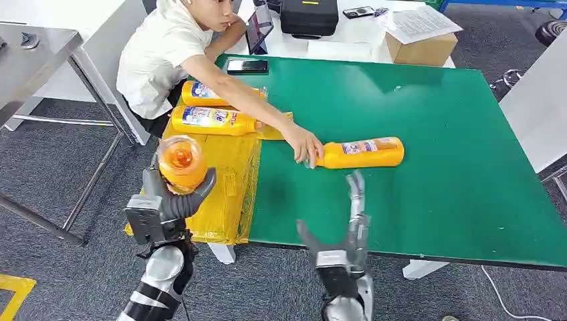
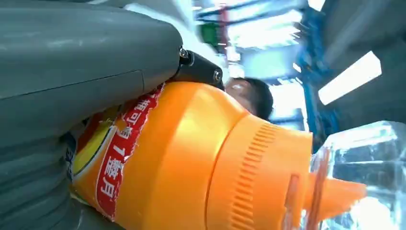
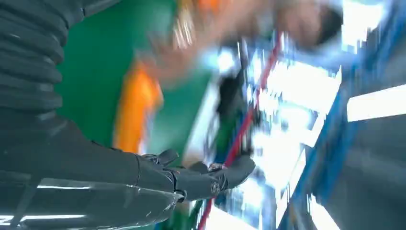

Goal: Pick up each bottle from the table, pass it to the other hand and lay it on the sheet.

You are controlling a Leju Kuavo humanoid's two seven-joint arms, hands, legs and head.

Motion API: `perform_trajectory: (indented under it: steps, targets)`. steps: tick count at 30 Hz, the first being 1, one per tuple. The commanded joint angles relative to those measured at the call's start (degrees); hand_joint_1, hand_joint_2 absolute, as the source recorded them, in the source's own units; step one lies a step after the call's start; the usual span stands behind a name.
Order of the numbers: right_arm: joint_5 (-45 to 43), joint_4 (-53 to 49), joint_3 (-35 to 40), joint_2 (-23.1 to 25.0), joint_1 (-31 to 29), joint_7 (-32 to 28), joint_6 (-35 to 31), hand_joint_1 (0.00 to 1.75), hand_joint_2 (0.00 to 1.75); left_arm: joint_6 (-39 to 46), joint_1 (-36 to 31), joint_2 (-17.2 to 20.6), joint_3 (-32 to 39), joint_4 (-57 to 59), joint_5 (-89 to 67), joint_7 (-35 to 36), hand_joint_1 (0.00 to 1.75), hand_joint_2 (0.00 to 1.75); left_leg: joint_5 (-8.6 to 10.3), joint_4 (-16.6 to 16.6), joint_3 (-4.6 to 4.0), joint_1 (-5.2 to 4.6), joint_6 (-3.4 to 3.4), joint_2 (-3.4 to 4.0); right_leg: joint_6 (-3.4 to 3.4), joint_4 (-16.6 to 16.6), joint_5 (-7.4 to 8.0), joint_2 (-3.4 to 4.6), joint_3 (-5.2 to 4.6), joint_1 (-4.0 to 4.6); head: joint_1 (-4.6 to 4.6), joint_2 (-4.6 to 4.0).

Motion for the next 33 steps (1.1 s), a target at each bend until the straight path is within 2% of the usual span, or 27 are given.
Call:
perform_trajectory:
  steps: [1, 3, 4, 5, 7, 10, 11, 14, 19, 25, 26, 27, 31, 32, 33]
  targets:
    - [0.91, -16.57, -21.80, 6.61, 2.56, 0.11, -0.20, 0.00, 0.00, -0.43, -3.99, 2.76, 0.86, 6.48, -4.65, 2.30, 1.75, 1.75, -0.04, -0.03, 0.17, 0.01, -0.09, -0.02, -0.09, -0.01, -0.05, 0.00, 0.19, 0.01, -0.02, 0.00]
    - [-0.28, -17.94, -23.92, 6.61, 2.19, 0.11, -0.20, 0.00, 0.00, -1.08, -4.24, 3.17, 0.10, 6.84, -7.58, 4.05, 1.75, 1.75, -0.02, -0.02, 0.12, -0.01, -0.09, -0.03, -0.08, 0.00, -0.05, -0.07, 0.13, 0.00, -0.02, 0.00]
    - [-0.15, -18.90, -23.01, 6.61, 1.97, 0.11, -0.20, 0.00, 0.00, -2.77, -5.96, 5.13, -3.28, 10.34, -16.61, 8.89, 1.75, 1.75, -0.01, -0.01, 0.10, -0.02, -0.08, -0.07, -0.08, 0.01, -0.05, -0.11, 0.11, -0.01, -0.02, 0.00]
    - [-0.15, -18.12, -21.69, 6.43, 1.95, 0.11, -0.20, 0.00, 1.75, -4.68, -6.90, 5.31, -3.93, 12.39, -19.93, 11.06, 1.75, 1.75, 0.02, -0.03, 0.06, -0.04, -0.06, -0.03, -0.06, 0.00, -0.02, -0.10, 0.06, -0.02, -0.02, 0.00]
    - [-1.36, -16.16, -19.98, 5.45, 1.38, 0.11, -0.20, 0.00, 1.75, -7.88, -8.43, 5.21, -4.28, 16.98, -23.29, 12.74, 1.75, 1.75, 0.01, -0.04, 0.13, -0.02, -0.08, -0.02, -0.08, -0.02, -0.03, -0.09, 0.12, -0.01, -0.04, 0.00]
    - [-4.16, -10.80, -13.75, 2.56, 0.12, 0.11, -0.20, 0.00, 1.75, -11.67, -14.80, 4.51, -6.33, 32.86, -33.42, 13.79, 1.75, 1.75, 0.03, -0.11, 0.26, 0.00, -0.09, 0.02, -0.08, -0.11, 0.02, -0.03, 0.27, 0.01, -0.02, 0.00]
    - [-3.55, -9.34, -12.59, 3.81, -0.57, 0.11, -0.20, 0.00, 1.75, -11.56, -13.46, 7.45, -10.65, 31.21, -32.46, 15.08, 1.75, 1.75, 0.05, -0.18, 0.37, 0.02, -0.11, 0.01, -0.11, -0.18, 0.04, -0.03, 0.38, 0.03, -0.04, 0.00]
    - [-6.99, -5.80, -8.43, 0.54, -1.12, 0.11, -0.20, 0.00, 1.75, -18.68, -20.73, 4.37, -8.73, 43.22, -33.67, 16.39, 1.75, 1.75, 0.04, -0.10, 0.26, 0.03, -0.11, 0.14, -0.09, -0.11, 0.06, 0.08, 0.26, 0.04, -0.02, 0.00]
    - [-10.04, -2.78, -4.01, -1.45, -1.57, 0.11, -0.20, 0.00, 1.75, -24.33, -24.16, 4.31, -8.66, 48.89, -36.79, 19.11, 1.75, 1.75, 0.08, -0.08, 0.25, 0.05, -0.14, 0.16, -0.07, -0.09, 0.07, 0.13, 0.27, 0.05, -0.04, 0.00]
    - [-10.53, -2.19, -3.23, -1.87, -1.69, 0.11, -0.20, 0.00, 1.75, -25.30, -24.36, 3.78, -7.96, 49.69, -36.30, 19.67, 1.73, 1.75, 0.07, -0.09, 0.46, 0.03, -0.15, 0.22, -0.07, -0.07, 0.07, 0.20, 0.44, 0.03, -0.02, 0.00]
    - [-11.30, -1.66, -2.45, -2.09, -1.76, 0.11, -0.20, 0.00, 1.75, -26.03, -24.36, 3.33, -6.92, 50.21, -35.54, 20.02, 0.70, 1.75, 0.06, -0.10, 0.55, 0.06, -0.20, 0.27, -0.12, -0.10, 0.09, 0.26, 0.51, 0.07, -0.02, 0.00]
    - [-11.36, -1.58, -2.33, -2.10, -1.75, 0.11, -0.20, 0.00, 1.75, -26.17, -24.35, 3.25, -6.72, 50.33, -35.37, 20.15, 0.12, 1.75, 0.06, -0.08, 0.51, 0.05, -0.16, 0.22, -0.07, -0.07, 0.08, 0.20, 0.48, 0.05, -0.02, 0.00]
    - [-11.36, -1.58, -2.33, -2.10, -1.75, 0.11, -0.20, 0.00, 1.75, -26.17, -24.35, 3.25, -6.72, 50.33, -35.37, 20.15, 0.12, 1.75, 0.06, -0.08, 0.51, 0.05, -0.16, 0.22, -0.07, -0.07, 0.08, 0.20, 0.48, 0.05, -0.02, 0.00]
    - [-11.36, -1.58, -2.33, -2.10, -1.75, 0.11, -0.20, 0.00, 1.75, -26.17, -24.35, 3.25, -6.72, 50.33, -35.37, 20.15, 0.02, 1.75, 0.06, -0.08, 0.51, 0.05, -0.16, 0.22, -0.07, -0.07, 0.08, 0.20, 0.48, 0.05, -0.02, 0.00]
    - [-11.36, -1.58, -2.33, -2.10, -1.75, 0.11, -0.20, 0.00, 1.75, -26.17, -24.35, 3.25, -6.72, 50.33, -35.37, 20.15, 0.02, 1.75, 0.06, -0.08, 0.51, 0.05, -0.16, 0.22, -0.07, -0.07, 0.08, 0.20, 0.48, 0.05, -0.02, 0.00]
